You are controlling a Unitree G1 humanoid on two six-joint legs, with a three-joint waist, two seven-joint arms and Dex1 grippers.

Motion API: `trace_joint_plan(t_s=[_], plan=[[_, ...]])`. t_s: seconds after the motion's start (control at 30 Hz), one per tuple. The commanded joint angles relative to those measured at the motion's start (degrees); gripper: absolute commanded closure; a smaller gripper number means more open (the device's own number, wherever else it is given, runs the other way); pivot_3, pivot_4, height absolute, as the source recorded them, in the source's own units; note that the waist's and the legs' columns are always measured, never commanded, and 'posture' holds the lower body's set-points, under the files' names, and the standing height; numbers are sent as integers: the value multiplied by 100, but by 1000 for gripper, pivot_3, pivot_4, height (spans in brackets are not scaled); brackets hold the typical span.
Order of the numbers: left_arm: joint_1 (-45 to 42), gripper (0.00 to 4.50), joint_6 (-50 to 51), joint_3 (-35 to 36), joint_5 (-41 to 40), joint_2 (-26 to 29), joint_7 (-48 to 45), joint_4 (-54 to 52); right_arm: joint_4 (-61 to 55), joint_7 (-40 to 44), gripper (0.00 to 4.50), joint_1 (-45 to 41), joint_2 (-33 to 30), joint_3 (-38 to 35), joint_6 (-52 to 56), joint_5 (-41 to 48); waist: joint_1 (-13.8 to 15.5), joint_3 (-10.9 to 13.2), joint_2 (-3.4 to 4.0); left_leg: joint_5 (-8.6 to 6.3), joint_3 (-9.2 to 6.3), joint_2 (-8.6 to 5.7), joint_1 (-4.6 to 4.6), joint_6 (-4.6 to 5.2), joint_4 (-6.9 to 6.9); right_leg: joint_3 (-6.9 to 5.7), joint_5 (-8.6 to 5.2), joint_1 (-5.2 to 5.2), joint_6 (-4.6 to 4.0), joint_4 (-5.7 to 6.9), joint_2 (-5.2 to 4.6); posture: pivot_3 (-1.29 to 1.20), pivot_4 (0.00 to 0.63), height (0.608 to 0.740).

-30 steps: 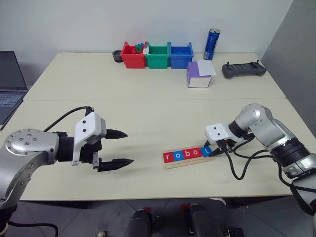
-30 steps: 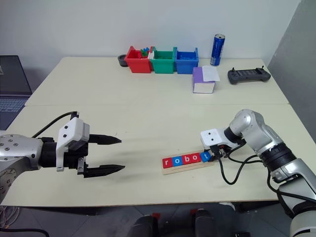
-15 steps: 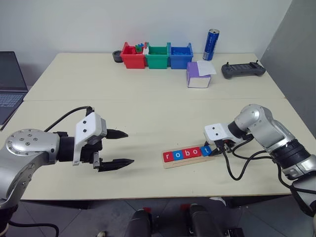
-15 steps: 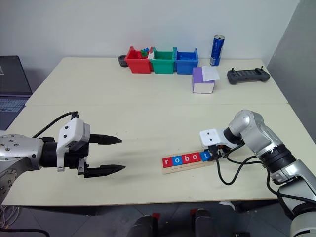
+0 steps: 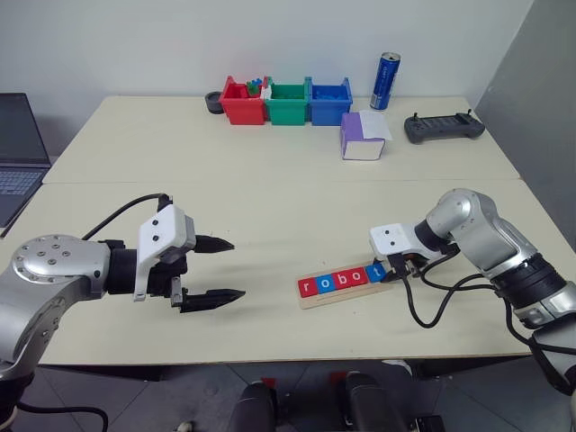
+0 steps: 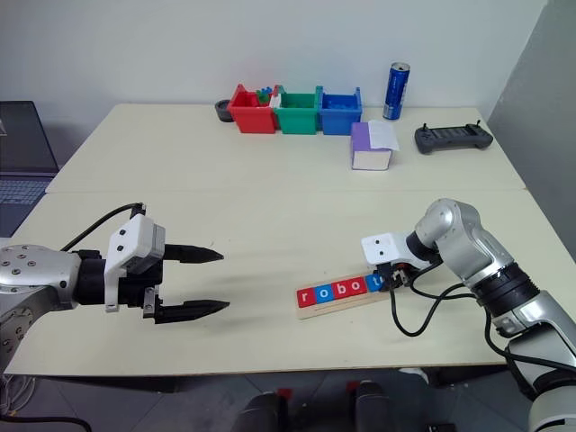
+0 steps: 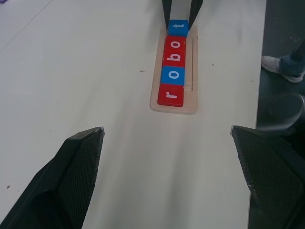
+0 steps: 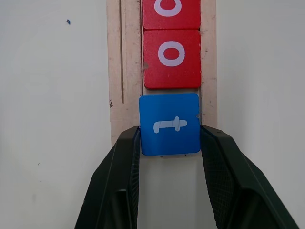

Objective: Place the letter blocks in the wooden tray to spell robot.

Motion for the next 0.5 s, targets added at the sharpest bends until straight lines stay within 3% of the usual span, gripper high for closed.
trace_joint_plan(t_s=[0.03, 0.5], plan=[[-70, 0, -45, 22, -4, -16, 43, -76, 8, 25, 3041, -221, -2, -82, -68, -81, -1, 0, 0, 0, 0, 0, 0, 0, 0, 0, 0, 0, 0, 0, 0, 0, 150, 740], [20, 0, -39, 93, -37, -4, 86, -119, -178, 186, 3041, -143, 8, -23, -100, -106, 1, 0, 0, 0, -1, 0, -1, 0, 0, -1, 0, -1, 0, -1, 0, 0, 150, 740]])
